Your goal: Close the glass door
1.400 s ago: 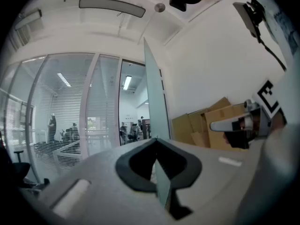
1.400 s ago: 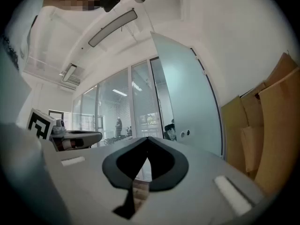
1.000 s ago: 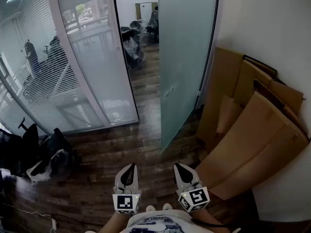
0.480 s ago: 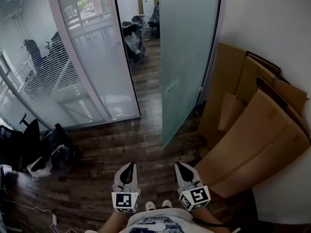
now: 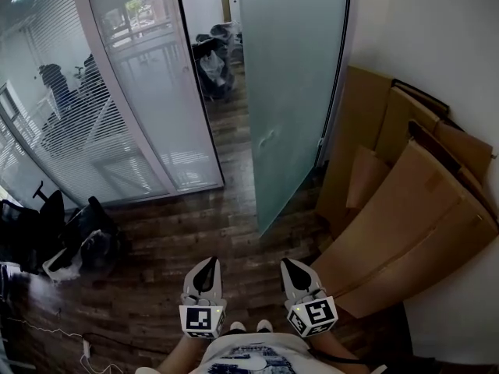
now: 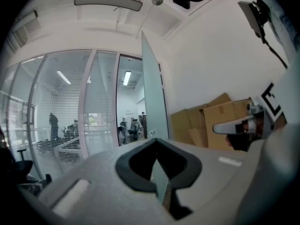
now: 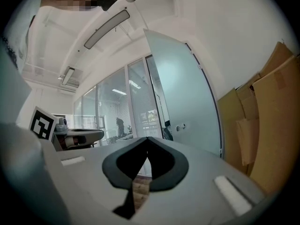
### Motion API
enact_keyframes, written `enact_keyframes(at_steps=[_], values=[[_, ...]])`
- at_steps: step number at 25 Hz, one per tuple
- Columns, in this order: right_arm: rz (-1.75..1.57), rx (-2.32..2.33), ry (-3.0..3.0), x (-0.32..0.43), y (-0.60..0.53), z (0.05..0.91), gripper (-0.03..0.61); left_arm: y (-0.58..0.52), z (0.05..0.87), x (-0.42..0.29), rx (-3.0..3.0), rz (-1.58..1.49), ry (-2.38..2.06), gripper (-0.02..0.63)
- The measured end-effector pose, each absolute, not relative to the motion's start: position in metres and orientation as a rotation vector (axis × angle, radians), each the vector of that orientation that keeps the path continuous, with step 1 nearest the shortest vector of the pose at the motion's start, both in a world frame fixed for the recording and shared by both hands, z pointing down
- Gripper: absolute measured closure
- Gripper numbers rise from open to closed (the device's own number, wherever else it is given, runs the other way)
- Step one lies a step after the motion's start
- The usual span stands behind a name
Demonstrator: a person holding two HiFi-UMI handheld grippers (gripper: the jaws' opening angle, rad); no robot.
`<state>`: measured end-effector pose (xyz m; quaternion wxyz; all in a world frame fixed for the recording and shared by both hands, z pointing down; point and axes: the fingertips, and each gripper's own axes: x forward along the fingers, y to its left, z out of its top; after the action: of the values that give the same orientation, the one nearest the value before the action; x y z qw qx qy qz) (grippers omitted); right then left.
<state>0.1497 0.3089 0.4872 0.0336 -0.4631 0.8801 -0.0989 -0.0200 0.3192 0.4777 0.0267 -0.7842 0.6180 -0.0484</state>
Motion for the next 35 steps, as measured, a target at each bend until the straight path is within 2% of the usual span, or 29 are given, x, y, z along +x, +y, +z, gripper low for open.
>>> enact_keyframes(at_steps=[18,35], values=[[-0.314,-1.448,2.691,0.165,0.296,0.498,0.571,0.306,0.487,-0.017,-2.442,-0.148,1.942,0.611],[-0.341,-1.528,2.692,0.127,0.171,0.503,0.571,0.171,0.498,-0.056,-2.498,-0.163,1.906,0.611]])
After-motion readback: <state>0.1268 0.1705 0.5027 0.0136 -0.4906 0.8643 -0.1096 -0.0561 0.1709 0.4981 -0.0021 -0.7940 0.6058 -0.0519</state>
